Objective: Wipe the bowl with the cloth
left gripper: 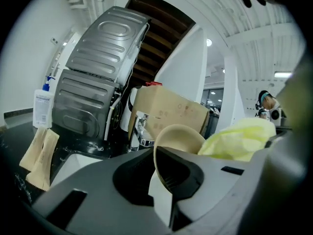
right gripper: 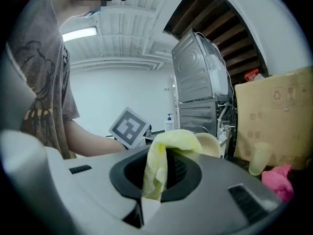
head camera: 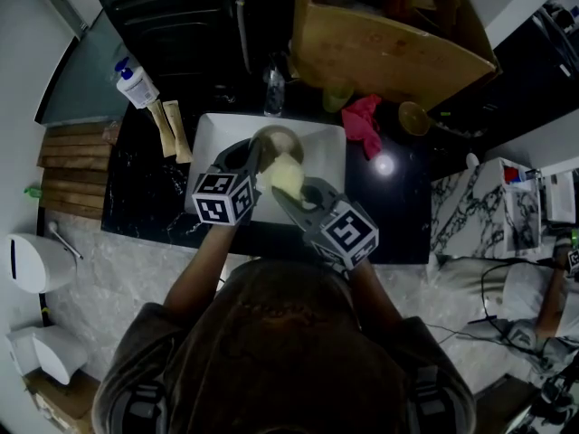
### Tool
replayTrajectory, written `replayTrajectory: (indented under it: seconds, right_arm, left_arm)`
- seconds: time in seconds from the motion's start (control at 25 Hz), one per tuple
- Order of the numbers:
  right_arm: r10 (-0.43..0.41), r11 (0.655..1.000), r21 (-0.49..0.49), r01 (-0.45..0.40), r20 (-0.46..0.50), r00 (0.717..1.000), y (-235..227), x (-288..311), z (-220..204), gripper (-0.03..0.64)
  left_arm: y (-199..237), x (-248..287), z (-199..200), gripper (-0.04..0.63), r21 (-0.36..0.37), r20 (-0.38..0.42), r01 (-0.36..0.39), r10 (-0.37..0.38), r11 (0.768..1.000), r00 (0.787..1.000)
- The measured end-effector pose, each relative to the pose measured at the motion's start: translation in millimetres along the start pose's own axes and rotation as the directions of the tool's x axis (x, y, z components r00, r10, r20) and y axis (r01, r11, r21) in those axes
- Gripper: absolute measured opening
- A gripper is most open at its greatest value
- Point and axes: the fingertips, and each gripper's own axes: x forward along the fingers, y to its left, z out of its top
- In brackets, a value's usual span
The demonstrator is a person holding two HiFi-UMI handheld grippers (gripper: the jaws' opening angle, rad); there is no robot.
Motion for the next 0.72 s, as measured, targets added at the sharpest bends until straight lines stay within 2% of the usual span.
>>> replayTrajectory:
  seconds: [0.16, 0.32, 0.52, 0.72]
  right_arm:
    - [-0.046, 0.999, 0.001, 0.046, -0.033, 0.998, -17, 1, -7, 0.020]
    - [-0.084, 0.996, -0.026, 0.082, -0.069, 0.994, -31, 4, -12, 0.020]
    - [-0.114, 0.992, -0.073, 0.106, -0.122, 0.986, -45, 13, -10, 0.020]
    - [-0.164, 0.983, -0.103, 0.150, -0.151, 0.975, -61, 18, -14, 0.020]
  left_arm:
    - [-26, -3, 0, 0.023, 0.122, -0.012, 0.037, -0.036, 0.992, 0.999]
    - [-44, -4, 1, 0.023, 0.256, -0.015, 0.054, -0.052, 0.965, 0.999]
    - [-53, -5, 0, 0.023, 0.327, -0.020, 0.051, -0.047, 0.943, 0.999]
    - [-58, -6, -1, 0.025, 0.420, -0.031, 0.040, -0.029, 0.907, 0.999]
